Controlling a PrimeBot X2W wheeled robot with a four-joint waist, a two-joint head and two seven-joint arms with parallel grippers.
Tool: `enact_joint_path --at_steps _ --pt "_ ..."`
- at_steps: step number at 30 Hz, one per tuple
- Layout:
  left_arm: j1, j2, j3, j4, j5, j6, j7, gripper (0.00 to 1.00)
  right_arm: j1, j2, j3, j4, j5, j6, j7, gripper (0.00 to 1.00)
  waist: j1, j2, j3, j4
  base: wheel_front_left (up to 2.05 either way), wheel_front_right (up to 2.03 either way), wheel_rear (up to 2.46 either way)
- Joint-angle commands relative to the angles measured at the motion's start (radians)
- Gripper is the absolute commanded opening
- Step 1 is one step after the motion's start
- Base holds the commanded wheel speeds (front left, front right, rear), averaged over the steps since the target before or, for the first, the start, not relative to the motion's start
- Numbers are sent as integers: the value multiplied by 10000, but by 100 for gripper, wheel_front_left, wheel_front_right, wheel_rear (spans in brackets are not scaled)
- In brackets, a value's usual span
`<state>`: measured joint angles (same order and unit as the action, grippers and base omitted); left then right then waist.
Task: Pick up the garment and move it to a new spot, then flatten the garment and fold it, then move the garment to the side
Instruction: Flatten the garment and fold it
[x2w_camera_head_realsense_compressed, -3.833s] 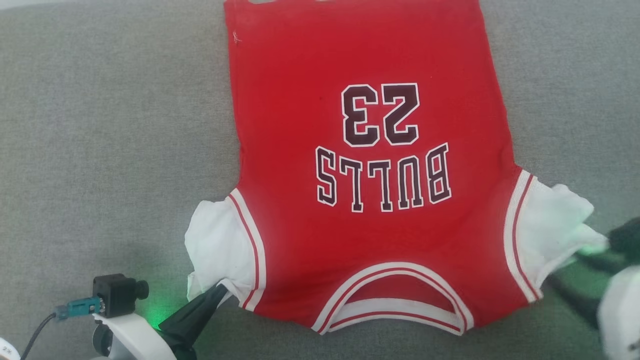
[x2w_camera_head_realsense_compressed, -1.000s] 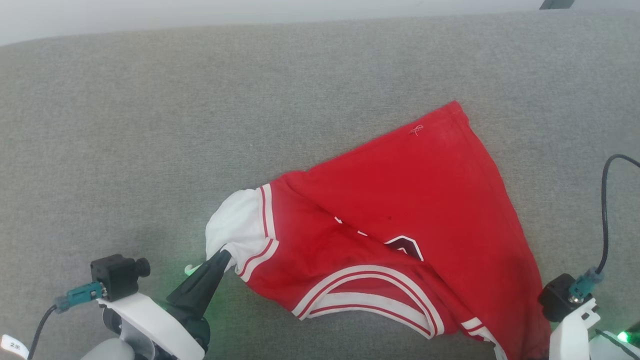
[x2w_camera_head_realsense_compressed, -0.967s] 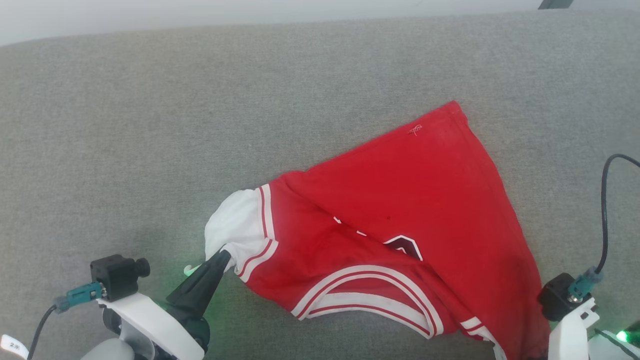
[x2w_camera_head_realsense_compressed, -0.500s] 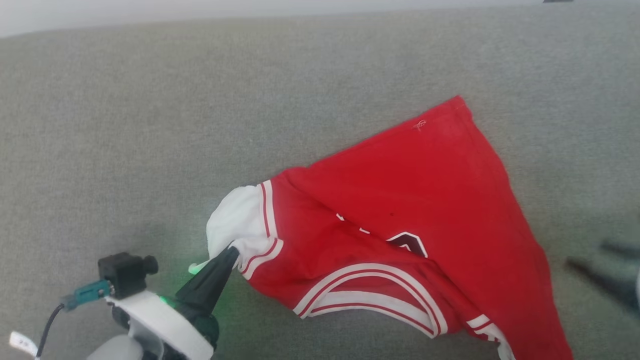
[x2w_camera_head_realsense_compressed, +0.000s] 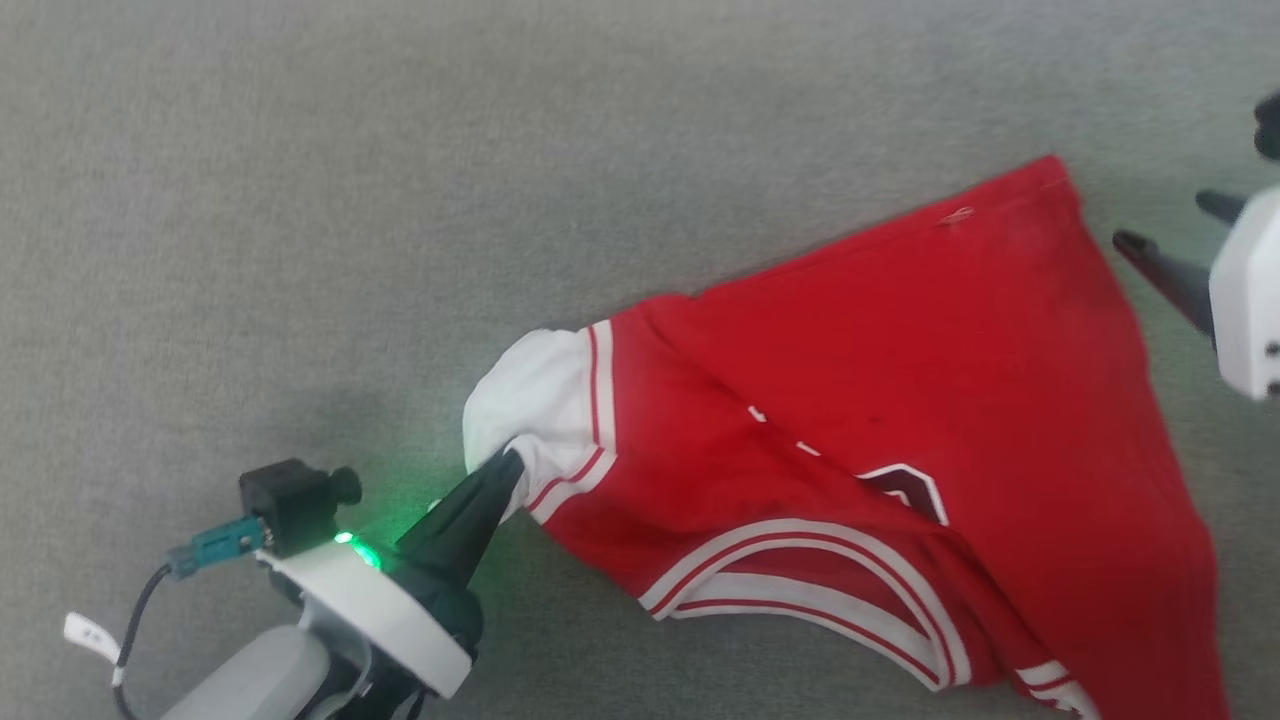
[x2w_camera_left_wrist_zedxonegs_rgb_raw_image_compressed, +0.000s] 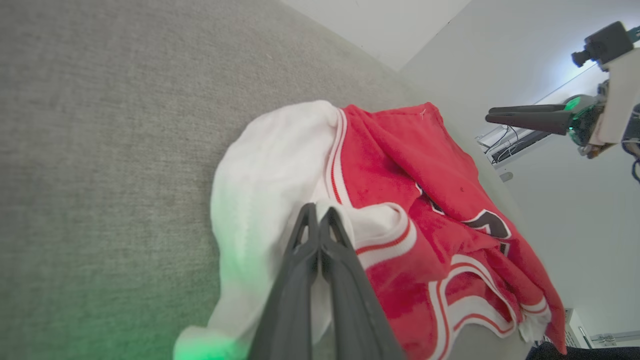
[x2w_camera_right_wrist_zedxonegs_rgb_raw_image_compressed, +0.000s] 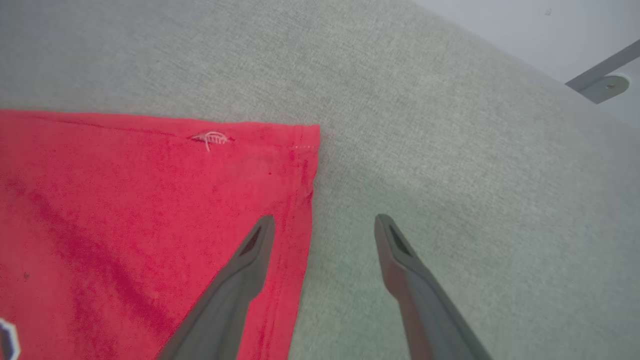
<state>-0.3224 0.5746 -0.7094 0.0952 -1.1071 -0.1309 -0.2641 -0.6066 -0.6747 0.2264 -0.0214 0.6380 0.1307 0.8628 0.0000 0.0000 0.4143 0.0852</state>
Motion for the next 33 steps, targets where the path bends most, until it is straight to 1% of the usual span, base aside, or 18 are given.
enact_joint_path --at_steps 1,4,5,6,9,10,11,12,13,15,19,23,26,29,33 --pt "-274 -122 -43 -47 111 18 0 0 -613 20 338 569 -121 0 106 100 0 0 513 394 0 0 0" --pt "-452 -265 -158 -1 201 18 1 0 -1403 -69 874 1498 -354 0 176 100 0 0 846 628 0 0 0" --pt "-452 -265 -158 -1 201 18 1 0 -1403 -69 874 1498 -354 0 176 100 0 0 846 628 0 0 0" --pt "-516 -316 -197 25 227 18 1 0 -1577 -134 1121 1760 -415 0 225 100 0 0 927 706 0 0 0" --pt "-627 -403 -273 132 236 18 1 0 -1827 -249 1695 2354 -119 2 507 100 0 0 1027 901 0 0 0" --pt "-619 -444 -260 200 216 20 3 0 -1762 -268 2027 2525 181 3 663 87 0 0 1006 969 0 0 0" --pt "-619 -444 -260 200 216 20 3 0 -1762 -268 2027 2525 181 3 663 87 0 0 1006 969 0 0 0" --pt "-593 -438 -249 227 206 21 3 0 -1746 -296 2149 2554 341 3 712 47 0 0 980 985 0 0 0" --pt "-562 -440 -240 247 190 21 1 0 -1697 -325 2300 2551 510 5 756 37 0 0 936 989 0 0 0" --pt "-479 -432 -206 277 143 21 1 0 -1607 -406 2499 2526 808 23 765 0 0 0 822 966 0 0 0" --pt "-495 -427 -165 243 53 20 1 0 -1611 -457 2670 2565 1059 22 317 0 0 0 571 850 0 0 0" --pt "-584 -352 9 324 221 18 0 0 -1861 -366 2603 2714 867 11 -720 0 0 0 356 745 0 0 0" --pt "-737 -267 218 468 465 18 0 0 -2004 -307 2482 2942 969 0 -1382 0 0 0 253 616 0 0 0" --pt "-1193 -61 323 622 771 18 0 0 -2264 -192 2154 3222 1054 0 -2125 0 0 0 167 486 0 0 0" --pt "-2428 135 366 728 968 18 -3 0 -2853 255 1433 3844 734 -1 -3340 0 0 0 173 191 0 0 0"
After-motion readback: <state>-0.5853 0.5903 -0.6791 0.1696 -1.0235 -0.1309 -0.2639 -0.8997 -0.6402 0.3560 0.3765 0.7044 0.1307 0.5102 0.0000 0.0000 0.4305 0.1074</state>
